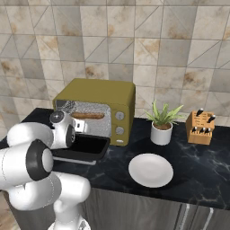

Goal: Pull the toaster oven rack outwards. Pick up the baguette from the plate and place it on the toaster oven rack. Close the toaster oven door fully and set the temperature to the lowest setting.

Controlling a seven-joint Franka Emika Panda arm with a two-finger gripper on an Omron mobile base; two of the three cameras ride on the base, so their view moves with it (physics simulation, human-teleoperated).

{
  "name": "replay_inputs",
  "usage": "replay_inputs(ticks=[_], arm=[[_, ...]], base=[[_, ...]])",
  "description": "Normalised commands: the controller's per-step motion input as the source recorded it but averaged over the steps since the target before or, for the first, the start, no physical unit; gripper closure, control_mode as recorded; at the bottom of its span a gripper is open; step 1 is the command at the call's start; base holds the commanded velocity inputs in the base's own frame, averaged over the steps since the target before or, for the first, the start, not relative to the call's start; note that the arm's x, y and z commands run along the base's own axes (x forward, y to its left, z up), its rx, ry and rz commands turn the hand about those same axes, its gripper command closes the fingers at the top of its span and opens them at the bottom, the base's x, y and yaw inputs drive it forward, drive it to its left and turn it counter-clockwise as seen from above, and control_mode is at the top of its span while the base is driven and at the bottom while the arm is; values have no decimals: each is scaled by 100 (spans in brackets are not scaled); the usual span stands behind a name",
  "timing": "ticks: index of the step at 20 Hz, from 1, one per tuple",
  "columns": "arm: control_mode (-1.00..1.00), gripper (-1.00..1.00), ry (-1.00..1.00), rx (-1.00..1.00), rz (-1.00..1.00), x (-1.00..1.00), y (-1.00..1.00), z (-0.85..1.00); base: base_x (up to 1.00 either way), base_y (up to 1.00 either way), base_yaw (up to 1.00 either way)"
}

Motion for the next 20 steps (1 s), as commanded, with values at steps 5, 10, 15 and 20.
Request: replay_inputs(ticks=[5,10,15,20], arm=[[-100,-100,-7,0,-2,24,-4,-6],[-100,-100,-12,1,-3,26,-11,0],[-100,-100,-17,7,-1,18,-23,9],[-100,-100,-13,16,0,-1,-33,57]], base=[[0,0,0],[0,0,0],[0,0,0],[0,0,0]])
